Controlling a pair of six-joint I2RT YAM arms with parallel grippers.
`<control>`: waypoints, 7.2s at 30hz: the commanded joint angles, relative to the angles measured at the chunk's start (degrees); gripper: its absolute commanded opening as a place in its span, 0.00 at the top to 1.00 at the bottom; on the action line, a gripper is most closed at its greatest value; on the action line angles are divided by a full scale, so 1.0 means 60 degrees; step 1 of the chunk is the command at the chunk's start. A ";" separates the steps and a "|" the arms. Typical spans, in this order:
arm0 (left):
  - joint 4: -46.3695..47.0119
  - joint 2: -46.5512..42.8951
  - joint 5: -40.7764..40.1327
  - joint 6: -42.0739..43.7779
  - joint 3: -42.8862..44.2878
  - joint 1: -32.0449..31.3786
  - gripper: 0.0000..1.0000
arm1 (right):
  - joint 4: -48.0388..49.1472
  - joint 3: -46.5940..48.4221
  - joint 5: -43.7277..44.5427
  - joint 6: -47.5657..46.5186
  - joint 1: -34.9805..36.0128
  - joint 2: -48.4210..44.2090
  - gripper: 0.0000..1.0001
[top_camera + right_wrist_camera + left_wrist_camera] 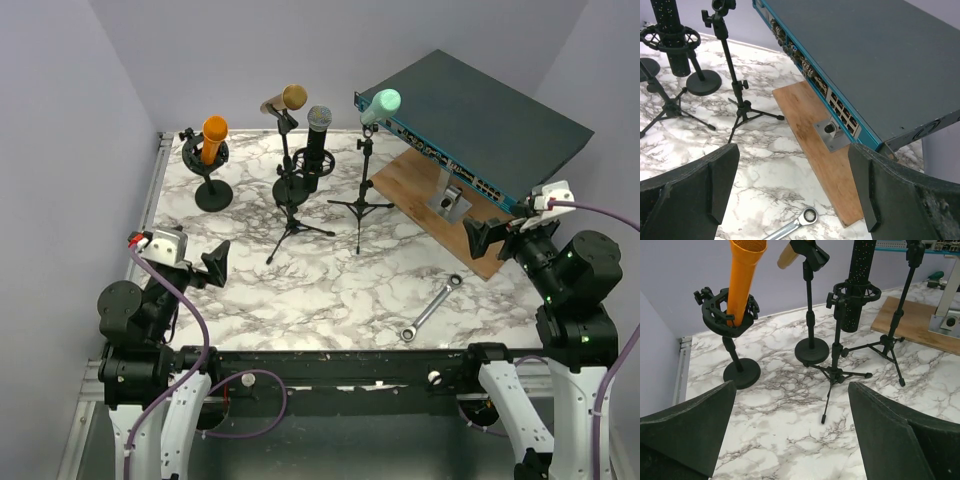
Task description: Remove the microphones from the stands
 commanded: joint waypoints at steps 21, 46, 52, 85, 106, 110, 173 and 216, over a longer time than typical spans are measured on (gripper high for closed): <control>-0.0543 0.0639 0.0538 0.0576 0.0610 0.0052 0.01 | 0.0724 0.1302 -0.2362 0.0050 -0.0006 0.2406 0.00; 0.0625 0.2157 0.1048 0.0858 0.0669 0.0052 0.01 | 0.6095 0.1993 -0.0473 -0.1312 0.4114 0.6665 0.09; 0.0968 0.2205 0.1200 0.0910 0.0495 0.0052 0.01 | 0.6570 0.1806 -0.0434 -0.1380 0.4126 0.6996 0.13; 0.5477 0.7220 -0.0647 0.3758 0.2303 0.0066 0.06 | 0.4876 0.0473 -0.1869 -0.0679 0.4145 0.5944 0.12; 0.8451 0.9241 -0.0080 0.3712 0.1990 0.0154 0.36 | 0.4889 0.0328 -0.2135 -0.0629 0.4148 0.6209 0.12; 0.8200 0.9216 0.0231 0.3678 0.2139 0.0417 0.56 | 0.4919 0.0299 -0.2077 -0.0657 0.4153 0.6227 0.12; -0.2923 1.1123 -0.0908 0.2804 0.1345 0.2668 0.86 | 0.5171 -0.0388 -0.2502 -0.0686 0.4249 0.5648 0.12; -0.3232 1.2748 -0.1499 0.2922 0.1904 0.2829 0.22 | 0.5186 -0.0474 -0.2607 -0.0951 0.4253 0.5454 0.11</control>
